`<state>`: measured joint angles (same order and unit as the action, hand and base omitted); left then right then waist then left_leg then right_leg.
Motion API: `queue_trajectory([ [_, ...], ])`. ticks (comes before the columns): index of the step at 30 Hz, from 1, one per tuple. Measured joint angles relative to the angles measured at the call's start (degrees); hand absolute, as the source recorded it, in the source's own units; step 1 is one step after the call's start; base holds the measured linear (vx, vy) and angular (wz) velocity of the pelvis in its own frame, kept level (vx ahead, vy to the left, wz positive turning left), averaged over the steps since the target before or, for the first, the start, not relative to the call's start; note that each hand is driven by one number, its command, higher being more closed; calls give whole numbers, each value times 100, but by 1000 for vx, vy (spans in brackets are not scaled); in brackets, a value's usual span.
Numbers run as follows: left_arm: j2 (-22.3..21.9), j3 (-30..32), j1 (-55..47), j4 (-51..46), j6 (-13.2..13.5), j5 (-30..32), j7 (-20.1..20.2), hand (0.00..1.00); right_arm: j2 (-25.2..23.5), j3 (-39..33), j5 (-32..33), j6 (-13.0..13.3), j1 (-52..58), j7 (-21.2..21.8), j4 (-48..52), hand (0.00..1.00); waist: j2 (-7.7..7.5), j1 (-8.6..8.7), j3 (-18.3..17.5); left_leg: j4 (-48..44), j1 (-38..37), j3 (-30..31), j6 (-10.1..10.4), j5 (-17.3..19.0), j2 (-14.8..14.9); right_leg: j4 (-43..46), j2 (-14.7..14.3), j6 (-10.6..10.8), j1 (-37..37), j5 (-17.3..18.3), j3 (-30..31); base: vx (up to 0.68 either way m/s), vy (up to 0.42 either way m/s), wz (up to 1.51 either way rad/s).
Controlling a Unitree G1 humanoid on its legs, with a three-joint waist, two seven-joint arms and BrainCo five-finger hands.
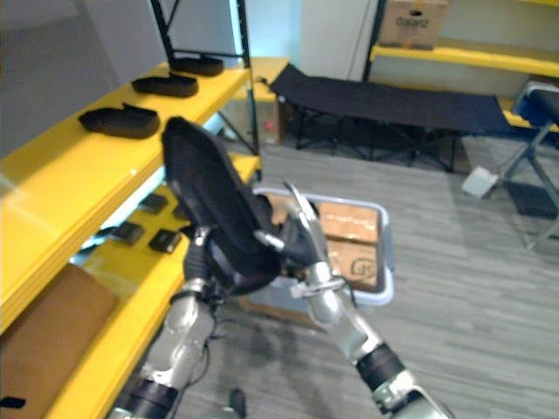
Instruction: Walk over and take plastic housings, then place them on the shelf
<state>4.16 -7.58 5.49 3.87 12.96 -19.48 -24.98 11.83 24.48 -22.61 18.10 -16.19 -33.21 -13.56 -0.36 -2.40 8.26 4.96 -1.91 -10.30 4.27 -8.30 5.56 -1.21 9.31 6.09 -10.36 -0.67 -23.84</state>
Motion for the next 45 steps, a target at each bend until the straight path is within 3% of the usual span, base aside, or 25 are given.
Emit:
queue_trajectory([
  [3, -52, 383, -155, -397, 248, 708, -694, 100, -92, -468, 967, 99, 377, -155, 616, 0, -2, 0, 1, 0, 0, -6, 2, 3, -9, 5, 20, 2, 24, 17, 7, 0, 0, 0],
  [5, -85, 779, -372, -676, 378, 1381, -1318, 100, -341, -1082, 1905, 604, 825, -175, 1284, 0, -5, 18, 0, -4, -12, -60, 0, 4, -12, 8, 37, 3, 42, 14, 39, 19, 10, -8],
  [9, -217, 1148, -630, -844, 416, 1953, -1926, 100, -434, -1684, 2433, 1067, 1345, -76, 1674, 0, -9, 39, 0, -2, -58, -143, 4, 38, -28, 14, 70, 12, 53, 9, 110, 16, 12, -11],
  [13, -266, 1437, -976, -1024, 478, 2230, -2220, 100, -471, -2216, 2858, 1145, 1899, 596, 1827, 0, -22, 171, 1, 2, -104, -230, 15, 91, -22, 9, 75, 29, 64, 21, 200, 15, 10, -10],
  [14, -274, 1499, -1074, -1117, 556, 2273, -2210, 100, -475, -2371, 3096, 1089, 2087, 988, 1823, 0, -25, 185, 1, 3, -103, -253, 18, 101, -22, 5, 78, 30, 77, 22, 217, 19, 8, -11],
  [17, -282, 1658, -1224, -1265, 693, 2279, -2132, 100, -483, -2553, 3318, 880, 2372, 1591, 1688, 0, -27, 237, 0, 4, -99, -274, 20, 116, -22, -1, 80, 31, 90, 22, 239, 30, 7, -5],
  [21, -291, 1824, -1572, -1532, 1066, 2264, -1542, 100, -500, -2552, 3718, 791, 2594, 2396, 1248, 0, -22, 293, -1, 4, -78, -274, 17, 132, -25, -38, 78, 32, 89, 24, 228, 19, 1, 0],
  [25, -281, 1961, -1869, -1743, 1191, 2290, -920, 100, -494, -2555, 3898, 797, 2527, 2976, 848, 0, -17, 267, -6, 3, 4, -204, 15, 130, -39, -53, 79, 29, 109, 22, 154, 39, 1, 8],
  [28, -237, 2213, -2040, -1900, 1196, 2298, -604, 100, -457, -2550, 3887, 797, 2425, 3138, 611, 0, -12, 193, -7, 2, 17, -110, -9, 113, -71, -57, 88, 41, 33, 26, 20, 48, -4, 16],
  [29, -235, 2405, -2152, -2041, 1196, 2275, -493, 100, -413, -2529, 3954, 797, 2309, 3266, 565, 0, 3, 87, -16, 1, 23, -94, -10, 114, -85, -60, 100, 48, 28, 34, -4, 39, 0, 15],
  [33, -233, 2734, -2263, -2216, 1196, 2263, -358, 100, -336, -2479, 4168, 783, 2017, 3463, 543, 0, 72, -50, -75, -1, 203, 217, -49, 81, -192, -73, 144, 77, -2, 53, -332, 32, 8, 42],
  [36, -234, 3027, -2378, -2264, 1195, 2224, -281, 100, -349, -2264, 4214, 695, 1810, 3460, 381, 0, 69, -255, -95, -1, 269, 547, -74, 64, -327, -115, 186, 109, -182, 71, -686, 39, 13, 62],
  [40, -240, 3429, -2579, -2470, 1199, 2200, -73, 100, -399, -1927, 4115, 447, 1661, 3363, 310, 0, 10, -614, -153, -23, 543, 1103, -122, -42, -482, 8, 212, 121, -227, 164, -1244, 32, 2, 72],
  [42, -243, 3513, -2646, -2480, 1217, 2160, 0, 100, -398, -1858, 3961, 397, 1548, 3219, 233, 0, -2, -673, -148, -22, 573, 1305, -136, -63, -562, 95, 252, 133, -295, 246, -1416, 11, 24, 67],
  [45, -230, 3652, -2690, -2489, 1293, 1971, 252, 100, -392, -1820, 3745, 323, 1309, 2919, 169, 0, -4, -793, -136, 4, 643, 1703, -143, -93, -657, 415, 281, -59, -333, 593, -1474, -37, 12, 73],
])
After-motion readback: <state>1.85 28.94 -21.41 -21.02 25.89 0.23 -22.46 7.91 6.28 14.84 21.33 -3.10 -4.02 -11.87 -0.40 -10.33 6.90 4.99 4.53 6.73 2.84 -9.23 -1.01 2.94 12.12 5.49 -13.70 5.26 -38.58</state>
